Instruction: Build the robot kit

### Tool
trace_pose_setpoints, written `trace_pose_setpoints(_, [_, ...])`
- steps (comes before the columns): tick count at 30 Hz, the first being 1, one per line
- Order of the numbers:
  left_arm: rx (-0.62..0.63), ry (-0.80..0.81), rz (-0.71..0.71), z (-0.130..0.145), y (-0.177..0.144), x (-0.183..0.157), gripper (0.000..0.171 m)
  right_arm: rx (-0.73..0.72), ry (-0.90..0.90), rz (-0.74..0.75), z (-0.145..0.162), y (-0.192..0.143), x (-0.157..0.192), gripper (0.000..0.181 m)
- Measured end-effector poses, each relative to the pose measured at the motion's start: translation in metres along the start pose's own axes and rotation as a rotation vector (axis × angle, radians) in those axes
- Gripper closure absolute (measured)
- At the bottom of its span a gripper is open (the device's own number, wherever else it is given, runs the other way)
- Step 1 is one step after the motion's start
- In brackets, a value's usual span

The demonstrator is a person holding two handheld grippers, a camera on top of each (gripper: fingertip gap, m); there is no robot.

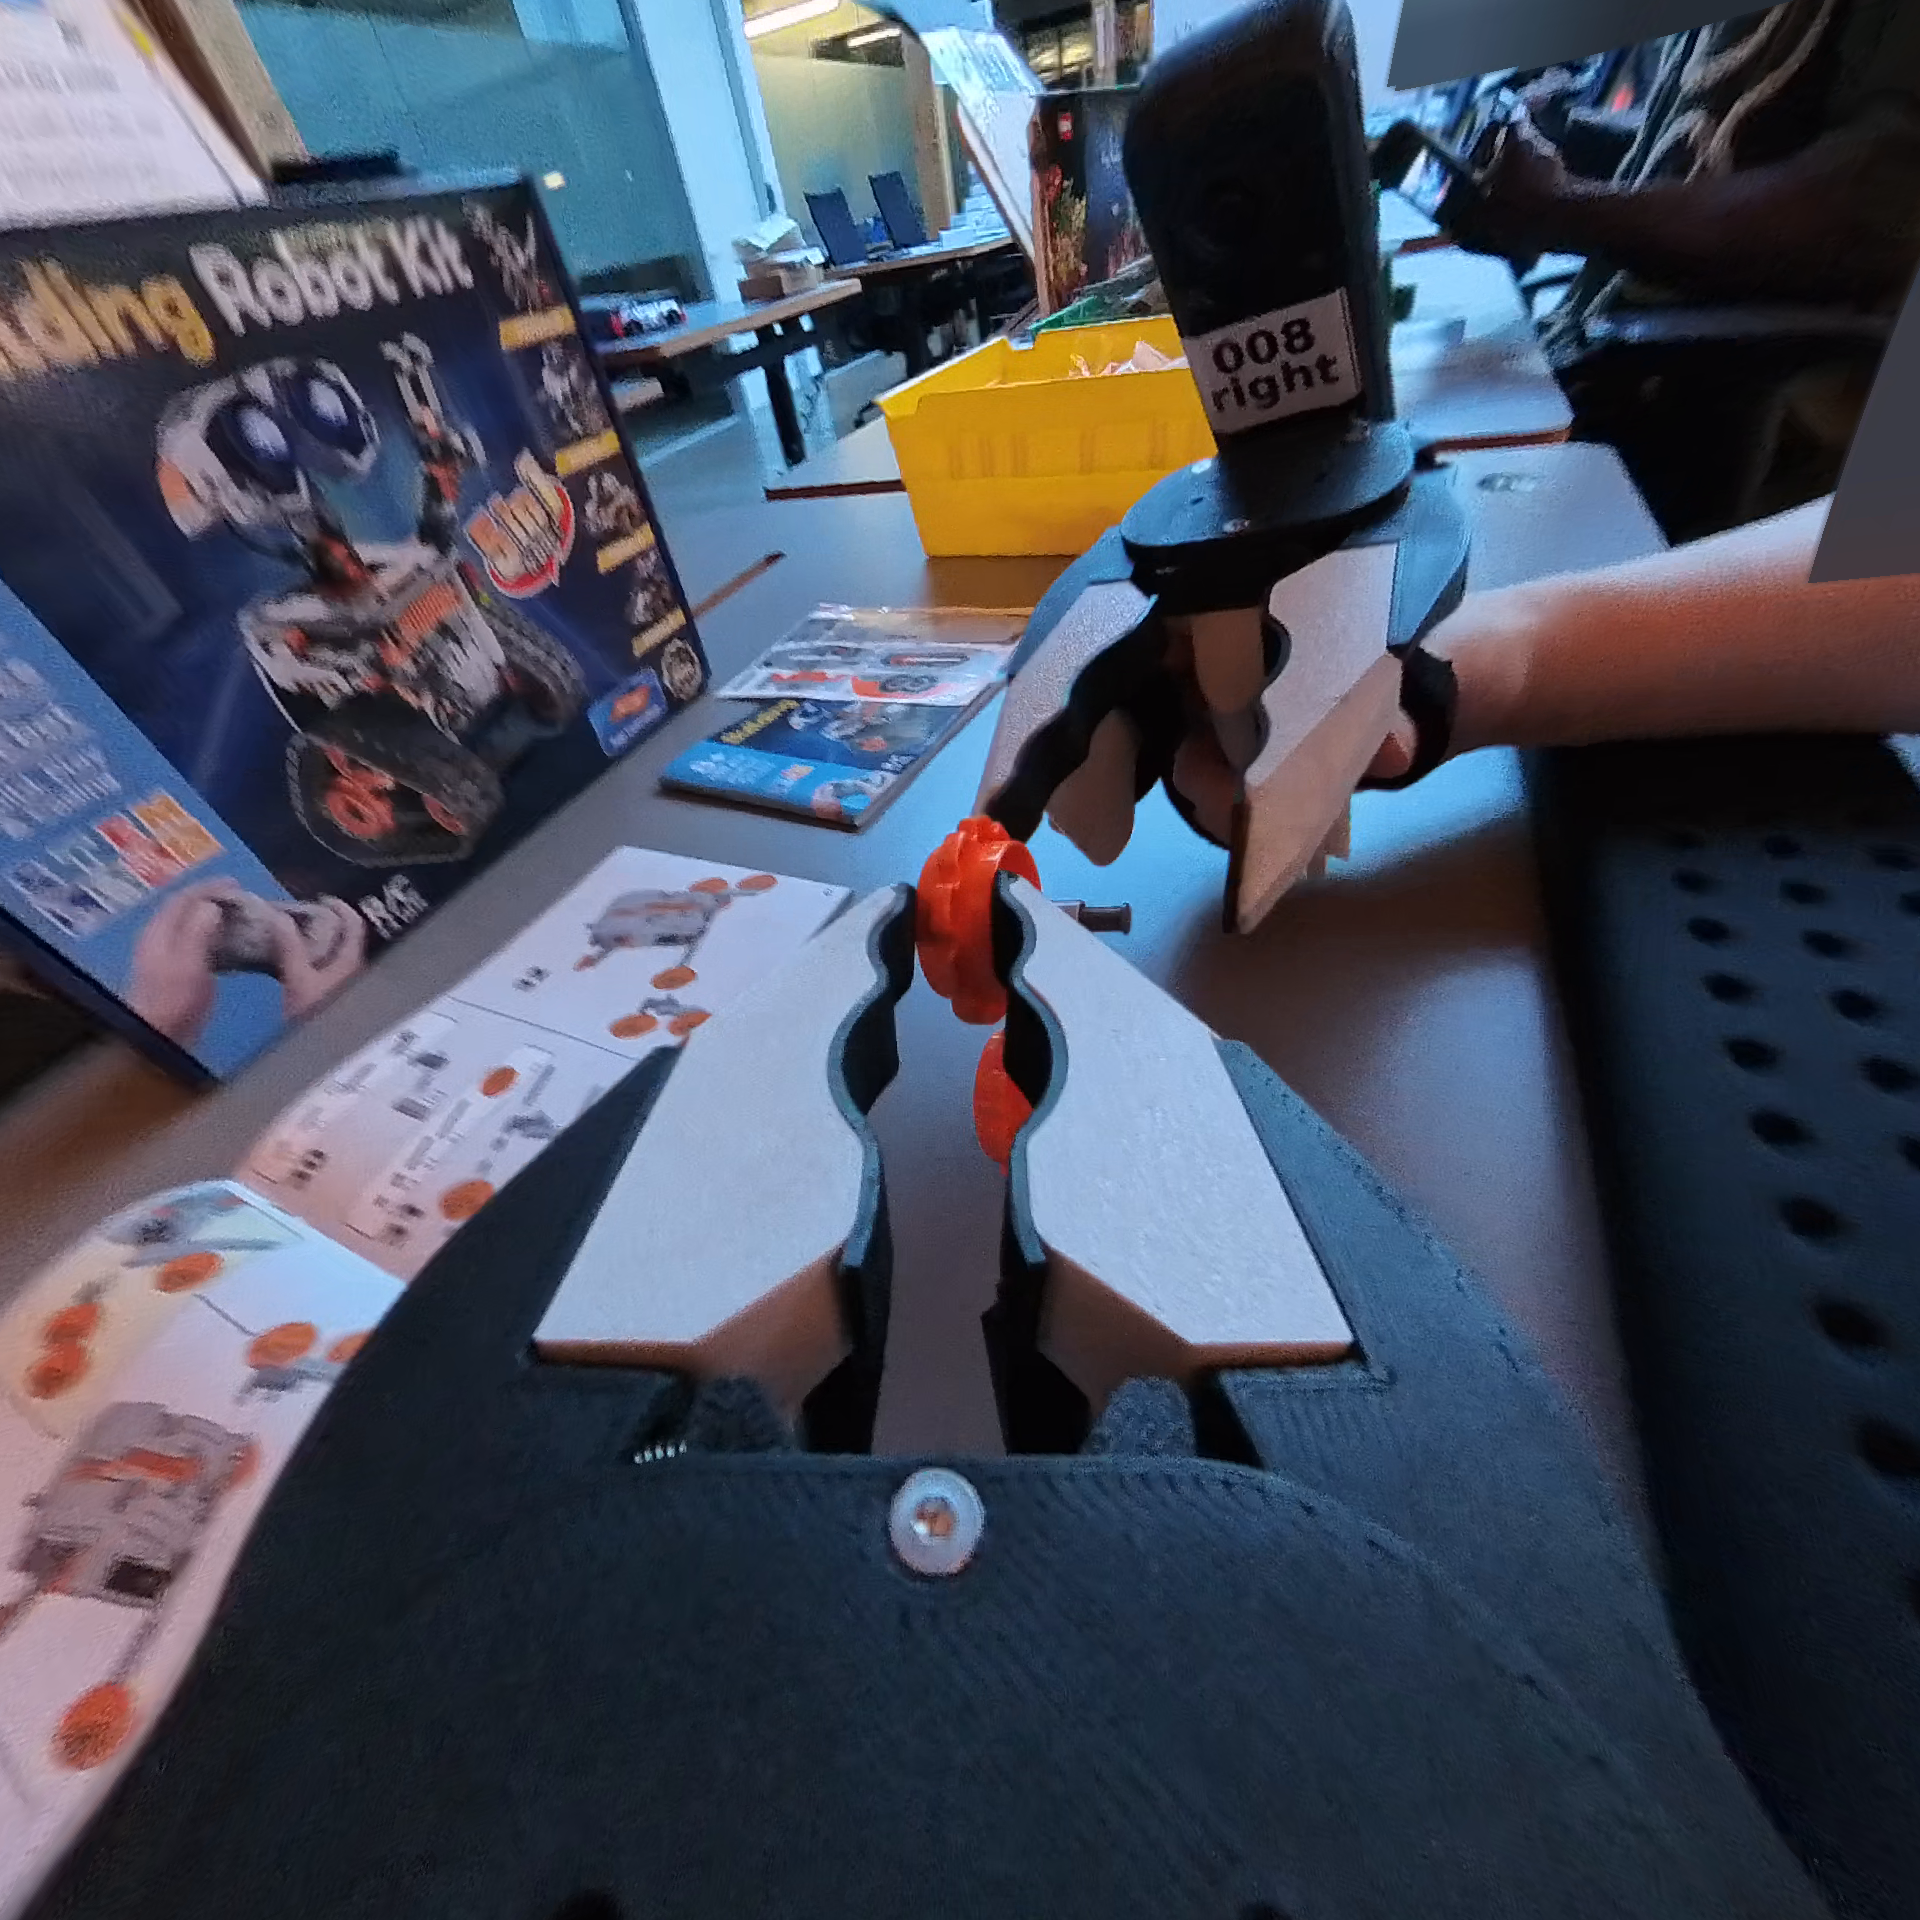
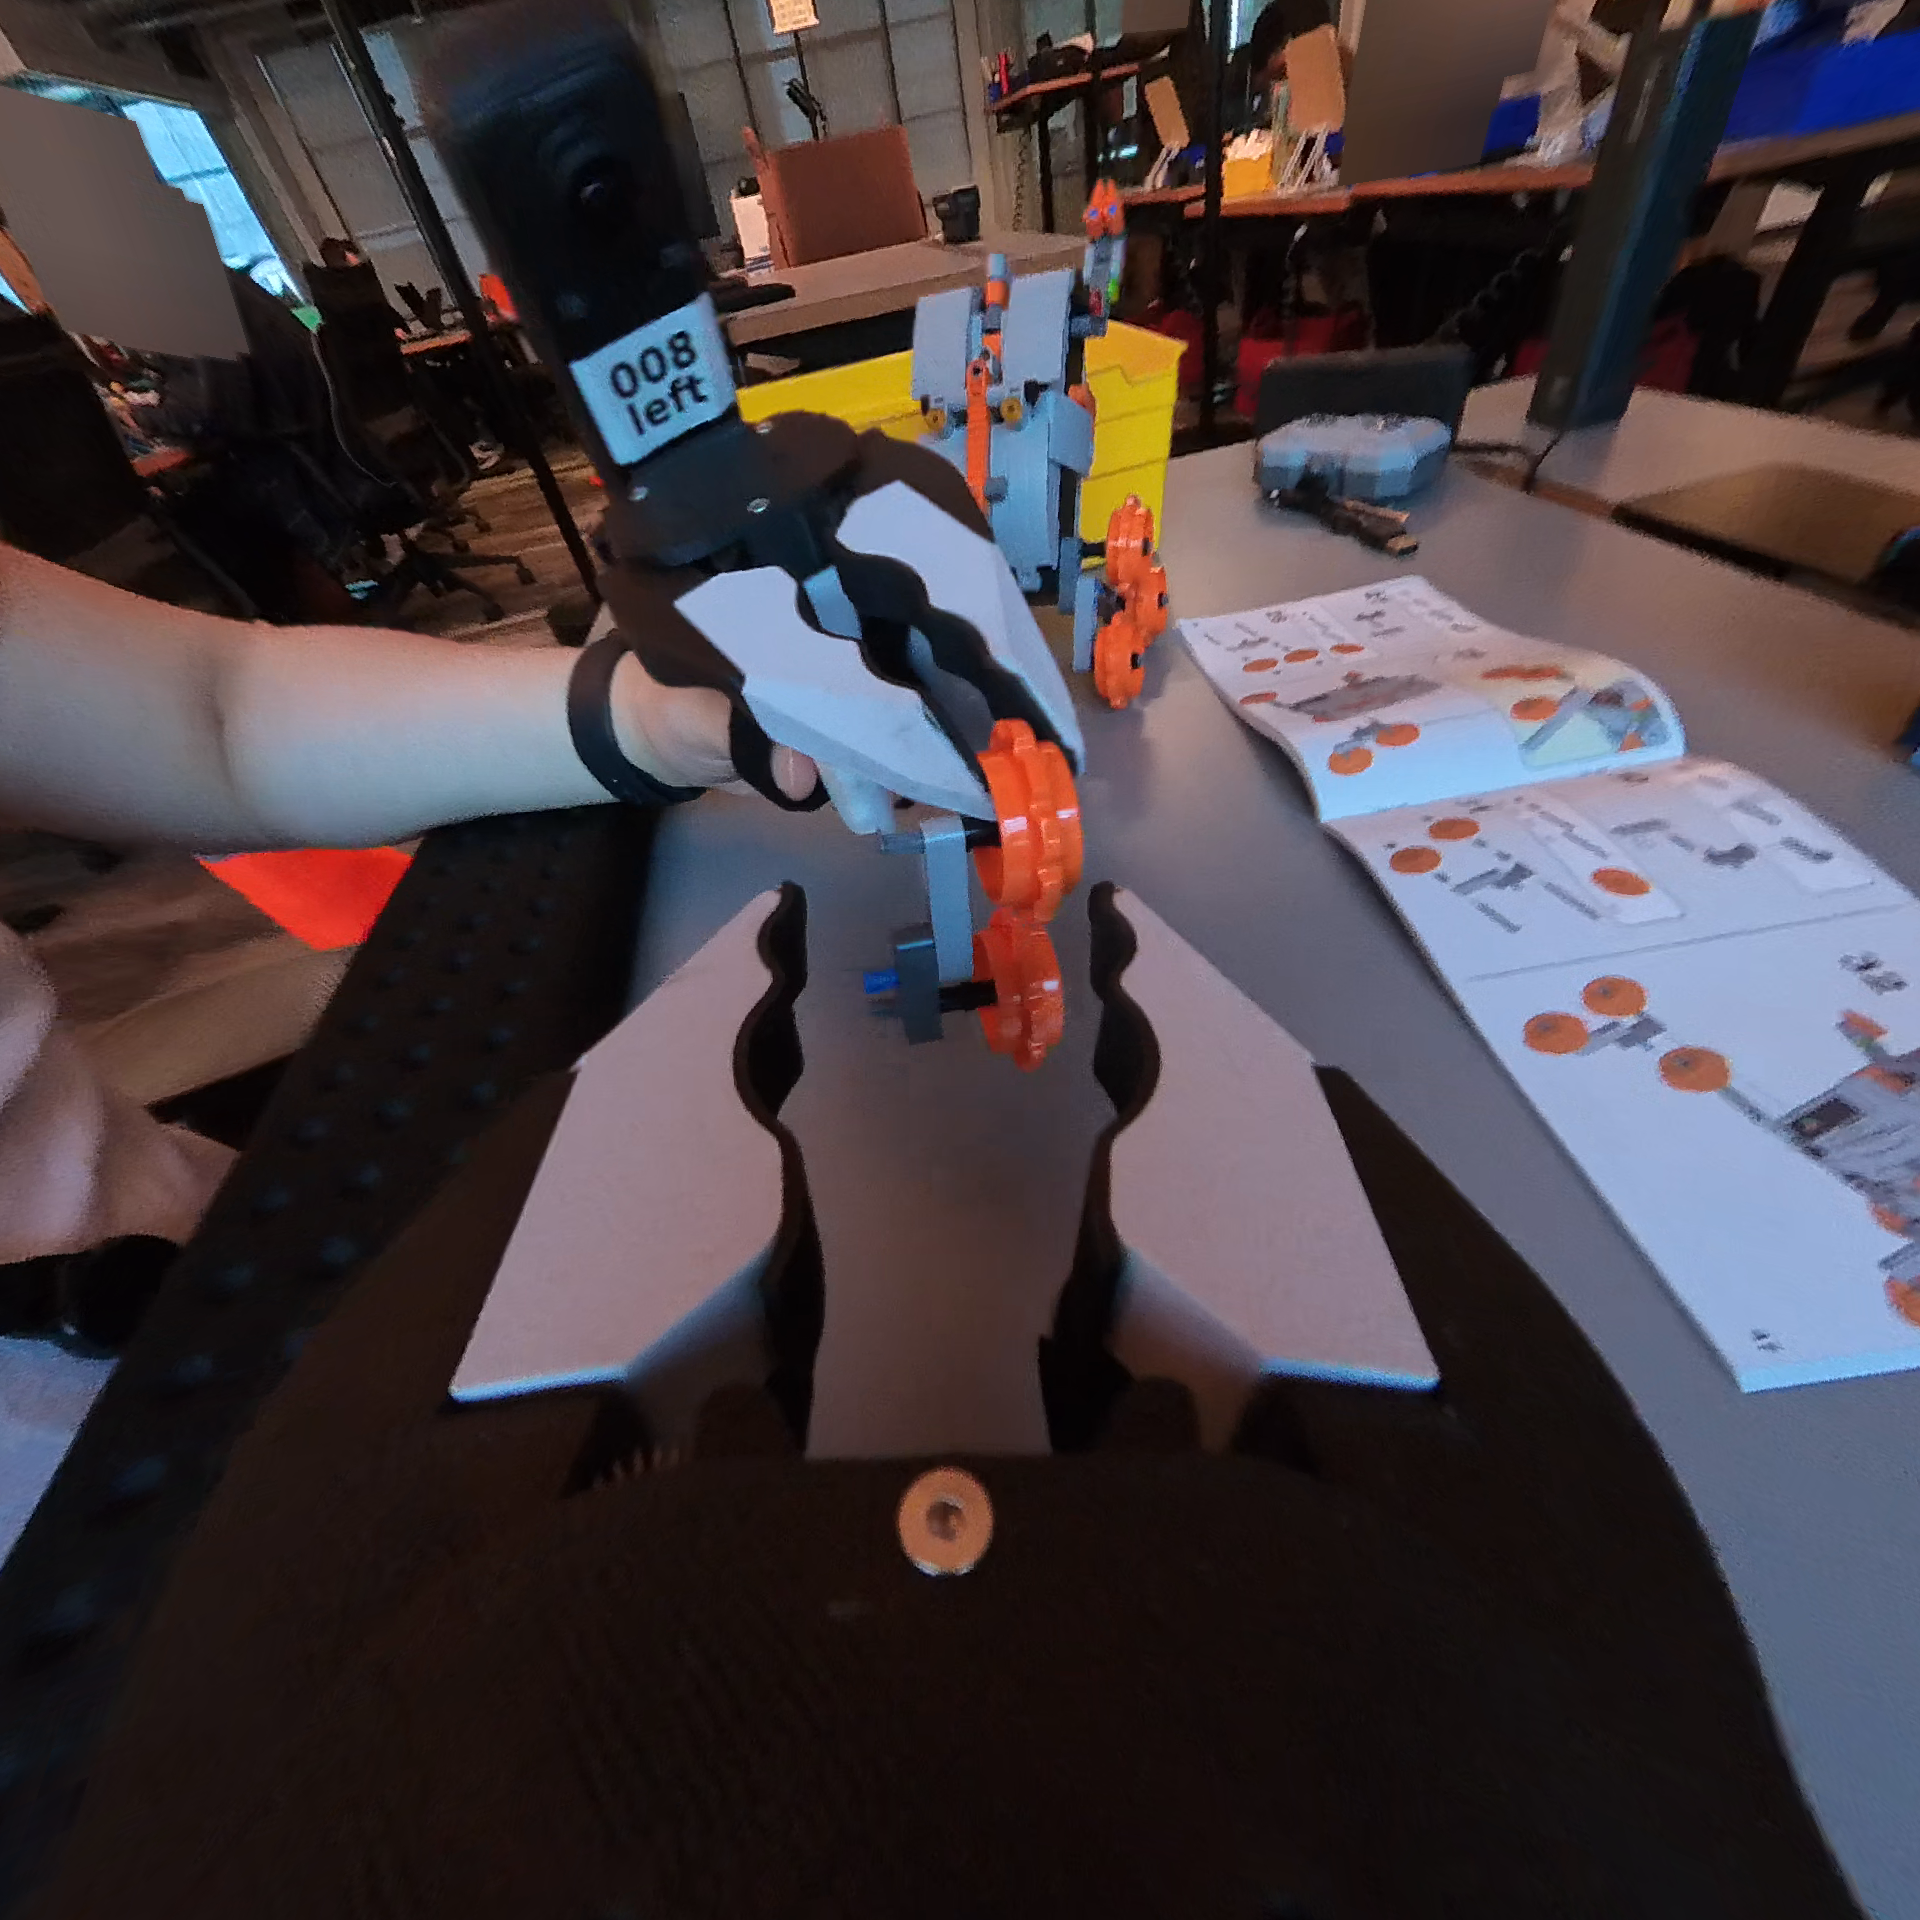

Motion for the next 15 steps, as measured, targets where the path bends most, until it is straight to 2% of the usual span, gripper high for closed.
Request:
trace_pose_setpoints(4, [-0.032,0.252,-0.110,-0.014,-0.006,-0.020,0.159,-0.036,-0.138,0.030,-0.006,-0.003,0.010,0.120])
trace_pose_setpoints(8, [-0.007,0.447,-0.198,-0.015,-0.006,-0.035,0.159,-0.063,-0.228,0.065,-0.009,-0.006,0.016,0.121])
trace_pose_setpoints(12, [0.051,0.497,-0.225,-0.011,0.001,-0.038,0.159,-0.035,-0.292,0.114,-0.008,-0.006,0.018,0.127])
trace_pose_setpoints(15, [0.068,0.442,-0.218,-0.008,0.002,-0.033,0.159,-0.042,-0.368,0.178,-0.009,-0.014,0.021,0.144])
Point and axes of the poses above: each gripper's, where its closed fingertips meet, y out along the fingers, z out of its underside, x = y × z across the jaws, the point moved 10 cm from there along -y, back along the fingers, and after that the axes turned 11 degrees about x, right-handed, at the moved point
